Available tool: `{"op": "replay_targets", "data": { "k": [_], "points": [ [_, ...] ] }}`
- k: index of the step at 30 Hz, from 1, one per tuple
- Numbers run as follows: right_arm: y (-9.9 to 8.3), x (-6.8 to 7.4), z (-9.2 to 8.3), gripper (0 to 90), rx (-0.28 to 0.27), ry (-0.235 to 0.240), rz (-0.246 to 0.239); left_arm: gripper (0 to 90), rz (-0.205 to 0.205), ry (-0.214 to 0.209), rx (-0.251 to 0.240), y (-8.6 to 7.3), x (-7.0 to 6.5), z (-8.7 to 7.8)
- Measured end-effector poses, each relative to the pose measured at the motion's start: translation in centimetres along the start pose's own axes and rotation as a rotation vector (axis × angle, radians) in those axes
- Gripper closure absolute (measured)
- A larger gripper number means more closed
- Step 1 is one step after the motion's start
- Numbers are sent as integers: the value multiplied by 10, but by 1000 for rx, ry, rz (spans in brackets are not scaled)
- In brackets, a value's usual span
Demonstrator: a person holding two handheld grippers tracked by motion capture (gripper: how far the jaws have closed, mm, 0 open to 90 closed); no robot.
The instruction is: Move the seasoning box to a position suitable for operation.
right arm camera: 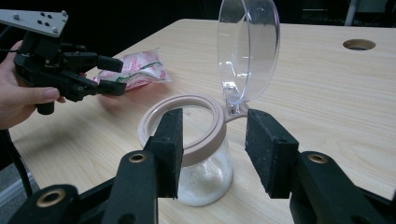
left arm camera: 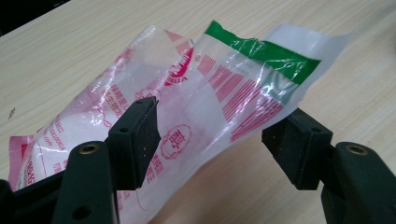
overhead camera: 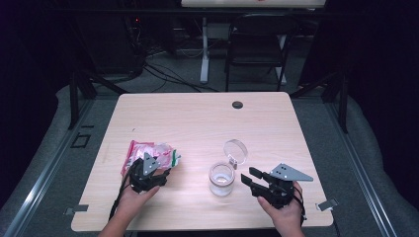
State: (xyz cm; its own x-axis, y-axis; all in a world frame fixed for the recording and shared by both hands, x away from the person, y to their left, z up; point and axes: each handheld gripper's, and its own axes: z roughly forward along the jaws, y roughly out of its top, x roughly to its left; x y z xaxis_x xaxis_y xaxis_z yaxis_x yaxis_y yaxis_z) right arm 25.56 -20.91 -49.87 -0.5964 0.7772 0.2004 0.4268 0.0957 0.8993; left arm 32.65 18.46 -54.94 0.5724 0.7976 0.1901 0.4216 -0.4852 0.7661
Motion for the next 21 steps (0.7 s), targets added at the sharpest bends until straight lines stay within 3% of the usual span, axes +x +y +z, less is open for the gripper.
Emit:
{"op": "replay_targets", "data": {
  "k": [3,7,11,21],
  "points": [
    [-1,-1,1,569,1,-1,4,363,-13,9,17,0,3,5],
    [-2,1,1,569,0,2,2,396,9,20,27,-1,5,10],
    [-2,1,2,569,4,3,-1,429,-9,24,28,-2,6,13],
    [-4,-1,2,569,0,-3,7,588,-31,34,39,-6,13,15]
  ]
}}
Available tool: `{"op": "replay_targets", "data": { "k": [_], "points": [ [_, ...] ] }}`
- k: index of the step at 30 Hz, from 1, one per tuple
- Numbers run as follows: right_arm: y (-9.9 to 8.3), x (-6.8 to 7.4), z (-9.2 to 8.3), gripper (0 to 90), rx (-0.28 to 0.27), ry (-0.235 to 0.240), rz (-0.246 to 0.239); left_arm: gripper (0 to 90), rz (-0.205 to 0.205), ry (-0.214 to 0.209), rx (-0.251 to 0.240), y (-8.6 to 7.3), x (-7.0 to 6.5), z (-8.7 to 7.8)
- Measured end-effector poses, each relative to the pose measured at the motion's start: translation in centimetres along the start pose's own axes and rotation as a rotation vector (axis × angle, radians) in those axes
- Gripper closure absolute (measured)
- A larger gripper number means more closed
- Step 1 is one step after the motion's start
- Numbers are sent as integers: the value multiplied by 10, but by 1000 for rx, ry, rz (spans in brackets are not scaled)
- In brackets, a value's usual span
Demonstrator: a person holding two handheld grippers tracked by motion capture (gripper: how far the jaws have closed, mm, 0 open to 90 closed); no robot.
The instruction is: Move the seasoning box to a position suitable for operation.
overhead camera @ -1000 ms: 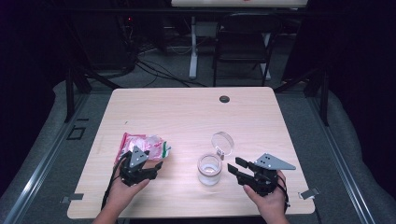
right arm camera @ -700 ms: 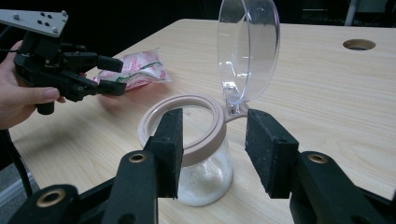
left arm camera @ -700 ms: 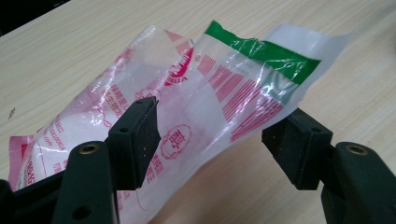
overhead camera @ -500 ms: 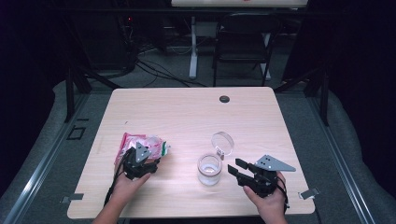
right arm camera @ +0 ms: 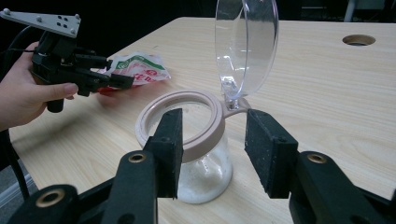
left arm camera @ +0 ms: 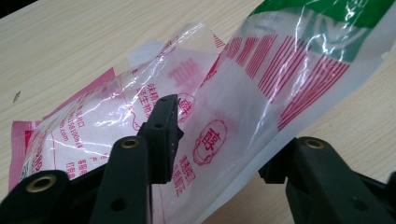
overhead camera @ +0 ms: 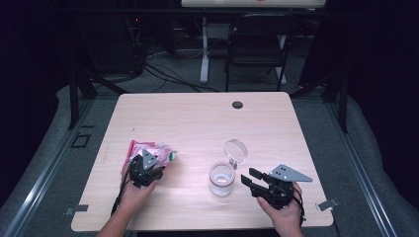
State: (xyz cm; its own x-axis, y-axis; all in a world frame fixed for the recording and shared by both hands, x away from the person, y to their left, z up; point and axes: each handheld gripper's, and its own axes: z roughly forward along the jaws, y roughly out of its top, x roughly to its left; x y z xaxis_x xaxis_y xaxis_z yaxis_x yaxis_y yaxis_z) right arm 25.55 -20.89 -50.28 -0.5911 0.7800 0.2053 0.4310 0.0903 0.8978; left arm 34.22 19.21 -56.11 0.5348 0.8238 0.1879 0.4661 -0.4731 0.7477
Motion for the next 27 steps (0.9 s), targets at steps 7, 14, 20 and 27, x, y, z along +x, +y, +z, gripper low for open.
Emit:
{"op": "replay_targets", "data": {
  "k": [7,14,20,27],
  "points": [
    [0,-1,1,569,0,0,-1,712,-42,-12,2,1,6,0],
    [-1,-1,1,569,-4,-2,1,810,-72,-21,14,2,11,-2],
    [-2,-3,1,569,-2,-10,9,859,-117,-37,12,3,18,-3],
    [-2,-4,0,570,-10,-10,16,866,-135,-44,6,4,21,-6]
  ]
}}
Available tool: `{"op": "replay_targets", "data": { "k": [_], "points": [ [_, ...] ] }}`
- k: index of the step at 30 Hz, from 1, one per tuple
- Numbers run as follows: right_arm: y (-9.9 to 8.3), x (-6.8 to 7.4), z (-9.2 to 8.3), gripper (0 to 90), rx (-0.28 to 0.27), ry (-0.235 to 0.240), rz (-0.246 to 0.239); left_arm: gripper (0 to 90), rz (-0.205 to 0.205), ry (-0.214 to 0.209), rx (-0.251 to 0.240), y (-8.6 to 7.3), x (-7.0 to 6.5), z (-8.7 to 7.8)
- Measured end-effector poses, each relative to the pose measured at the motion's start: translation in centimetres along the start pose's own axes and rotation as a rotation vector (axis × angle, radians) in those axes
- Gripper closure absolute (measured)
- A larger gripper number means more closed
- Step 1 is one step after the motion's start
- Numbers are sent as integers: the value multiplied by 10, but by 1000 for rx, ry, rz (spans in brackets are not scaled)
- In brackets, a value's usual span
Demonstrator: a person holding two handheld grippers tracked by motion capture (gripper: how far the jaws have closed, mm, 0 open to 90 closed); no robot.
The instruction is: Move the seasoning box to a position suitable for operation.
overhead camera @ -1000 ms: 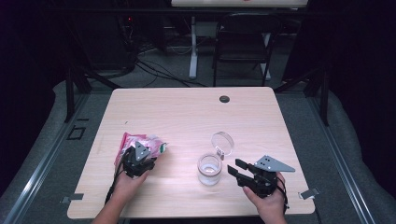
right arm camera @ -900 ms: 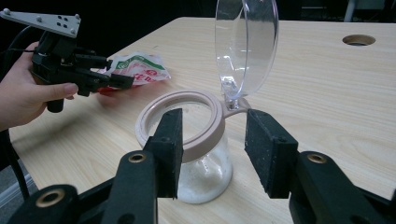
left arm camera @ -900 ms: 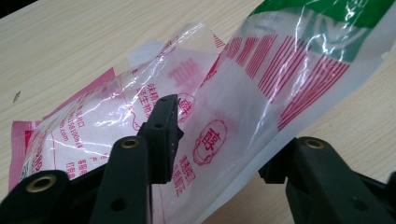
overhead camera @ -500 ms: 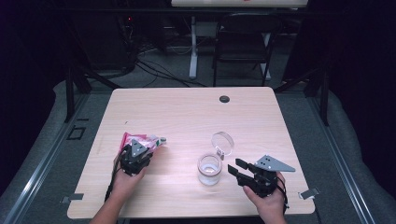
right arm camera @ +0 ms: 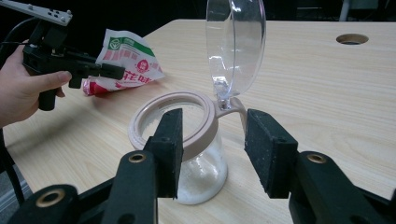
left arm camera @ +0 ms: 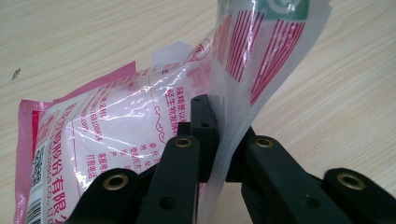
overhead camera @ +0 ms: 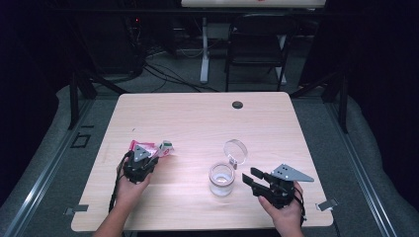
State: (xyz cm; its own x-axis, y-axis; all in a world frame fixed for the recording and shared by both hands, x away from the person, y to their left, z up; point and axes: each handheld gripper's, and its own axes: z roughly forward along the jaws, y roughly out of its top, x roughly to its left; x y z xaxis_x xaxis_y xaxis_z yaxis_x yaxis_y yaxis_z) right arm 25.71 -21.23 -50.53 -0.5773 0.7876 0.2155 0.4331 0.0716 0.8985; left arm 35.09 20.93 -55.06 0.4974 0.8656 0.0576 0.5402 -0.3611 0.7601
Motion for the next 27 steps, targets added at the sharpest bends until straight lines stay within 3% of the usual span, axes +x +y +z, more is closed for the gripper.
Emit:
{"op": "replay_targets", "data": {
  "k": [12,27],
  "points": [
    [-1,-1,1,570,15,-1,-3,866,-47,-28,-10,2,10,-8],
    [-1,-1,0,574,19,-2,-2,868,-75,-42,-1,5,17,-16]
  ]
}}
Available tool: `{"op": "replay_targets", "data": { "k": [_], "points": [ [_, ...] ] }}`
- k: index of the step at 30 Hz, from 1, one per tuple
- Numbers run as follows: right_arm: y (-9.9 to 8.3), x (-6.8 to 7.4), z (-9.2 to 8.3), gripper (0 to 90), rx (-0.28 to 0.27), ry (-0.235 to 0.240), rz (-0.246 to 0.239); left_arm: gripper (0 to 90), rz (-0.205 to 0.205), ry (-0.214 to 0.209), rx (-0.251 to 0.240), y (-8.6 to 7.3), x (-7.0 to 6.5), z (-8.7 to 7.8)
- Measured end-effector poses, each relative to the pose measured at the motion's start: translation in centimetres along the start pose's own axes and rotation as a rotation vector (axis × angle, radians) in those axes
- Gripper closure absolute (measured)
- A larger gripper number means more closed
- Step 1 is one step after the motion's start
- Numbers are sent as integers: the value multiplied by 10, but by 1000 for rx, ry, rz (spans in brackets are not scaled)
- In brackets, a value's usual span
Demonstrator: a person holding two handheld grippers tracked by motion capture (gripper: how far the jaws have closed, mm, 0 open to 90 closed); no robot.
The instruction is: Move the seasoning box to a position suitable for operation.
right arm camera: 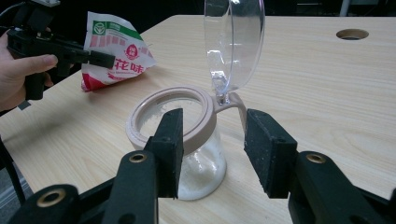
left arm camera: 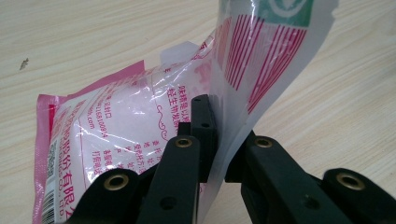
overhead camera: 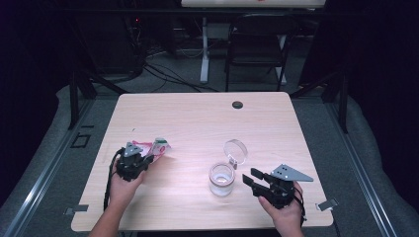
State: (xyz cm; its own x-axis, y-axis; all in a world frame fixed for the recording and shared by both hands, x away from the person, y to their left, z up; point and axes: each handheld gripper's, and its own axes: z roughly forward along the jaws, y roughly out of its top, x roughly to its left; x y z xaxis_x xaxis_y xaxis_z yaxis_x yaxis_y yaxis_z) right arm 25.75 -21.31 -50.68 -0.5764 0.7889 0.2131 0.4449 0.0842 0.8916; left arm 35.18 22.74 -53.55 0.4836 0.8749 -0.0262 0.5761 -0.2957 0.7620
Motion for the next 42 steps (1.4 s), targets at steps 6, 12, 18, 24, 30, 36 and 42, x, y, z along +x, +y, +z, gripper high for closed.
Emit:
{"op": "replay_targets", "data": {
  "k": [6,12,18,24,30,36,42],
  "points": [
    [0,0,0,574,-2,-2,0,869,-15,-1,-19,3,5,-8],
    [0,0,-1,574,-3,-2,1,874,-31,-2,-38,8,10,-18],
    [0,-1,-2,574,-5,-4,5,880,-27,6,-49,14,13,-27],
    [-1,-3,-4,574,-7,-9,11,885,-8,21,-53,23,17,-39],
    [-1,-4,-5,575,-21,-9,19,888,12,49,-56,33,24,-51],
    [-1,-4,-6,575,-19,-13,17,893,0,59,-58,40,30,-57],
    [-1,-6,-8,575,-22,-14,16,897,-19,69,-70,46,36,-62]
  ]
}}
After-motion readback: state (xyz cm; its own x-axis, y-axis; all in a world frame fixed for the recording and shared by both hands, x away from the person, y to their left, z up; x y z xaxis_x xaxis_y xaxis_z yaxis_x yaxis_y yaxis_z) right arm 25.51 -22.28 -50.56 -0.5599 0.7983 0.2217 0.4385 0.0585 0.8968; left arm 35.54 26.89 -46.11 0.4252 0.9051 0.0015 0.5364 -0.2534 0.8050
